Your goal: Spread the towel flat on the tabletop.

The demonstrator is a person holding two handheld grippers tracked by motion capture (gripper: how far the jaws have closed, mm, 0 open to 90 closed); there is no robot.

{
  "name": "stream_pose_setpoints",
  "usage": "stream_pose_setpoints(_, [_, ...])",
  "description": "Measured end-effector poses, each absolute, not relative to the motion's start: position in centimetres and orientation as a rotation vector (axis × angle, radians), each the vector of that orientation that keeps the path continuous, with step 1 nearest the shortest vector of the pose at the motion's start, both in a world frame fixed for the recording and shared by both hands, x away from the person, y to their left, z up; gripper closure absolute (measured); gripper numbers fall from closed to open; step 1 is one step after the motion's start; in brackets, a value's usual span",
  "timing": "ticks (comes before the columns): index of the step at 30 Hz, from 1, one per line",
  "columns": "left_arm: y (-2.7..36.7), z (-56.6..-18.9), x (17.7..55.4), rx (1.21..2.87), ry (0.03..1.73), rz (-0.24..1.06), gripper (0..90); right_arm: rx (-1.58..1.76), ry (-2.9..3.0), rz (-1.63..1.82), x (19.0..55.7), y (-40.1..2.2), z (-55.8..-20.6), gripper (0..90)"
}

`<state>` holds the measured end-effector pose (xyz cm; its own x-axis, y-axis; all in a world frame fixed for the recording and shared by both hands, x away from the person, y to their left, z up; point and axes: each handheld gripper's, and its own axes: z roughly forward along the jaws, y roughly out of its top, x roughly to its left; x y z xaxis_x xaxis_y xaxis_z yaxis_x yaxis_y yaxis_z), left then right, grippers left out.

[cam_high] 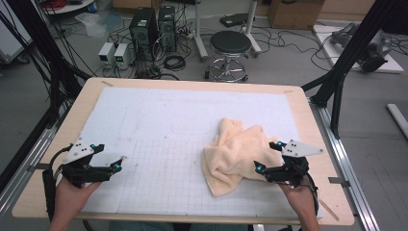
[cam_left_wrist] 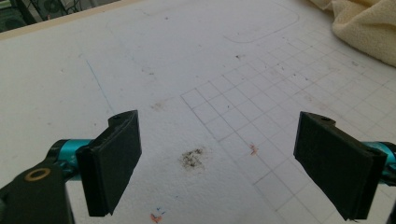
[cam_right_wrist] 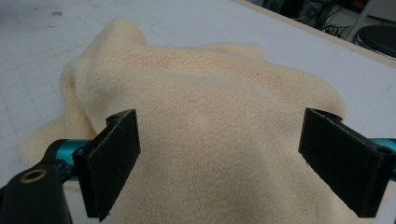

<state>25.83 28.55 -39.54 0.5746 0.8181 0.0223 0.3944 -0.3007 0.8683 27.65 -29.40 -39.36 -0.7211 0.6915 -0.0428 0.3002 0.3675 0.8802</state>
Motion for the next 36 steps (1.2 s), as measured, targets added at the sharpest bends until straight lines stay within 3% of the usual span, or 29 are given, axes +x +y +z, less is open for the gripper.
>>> stream_pose_setpoints(14, [28.4, -39.5, 25.6, 1.903, 0.972, 0.592, 16.0, 0.856, 2.221, 1.329, 27.7, -29.4, -39.0, 11.8])
stream_pose_setpoints(23, [28.2, -39.4, 25.5, 1.906, 0.958, 0.590, 16.0, 0.776, 2.246, 1.361, 28.0, -27.1, -37.5, 12.4])
stream_pose_setpoints(24, [28.1, -39.4, 25.6, 1.903, 0.959, 0.586, 16.0, 0.751, 2.301, 1.353, 28.4, -26.1, -37.5, 19.8])
stream_pose_setpoints(29, [27.4, -39.5, 25.9, 1.912, 0.938, 0.558, 16.2, 0.697, 2.455, 1.264, 29.6, -23.9, -38.9, 38.3])
stream_pose_setpoints(36, [25.3, -39.4, 26.7, 1.926, 0.861, 0.504, 18.1, 0.716, 2.528, 1.244, 30.1, -24.1, -40.2, 67.2])
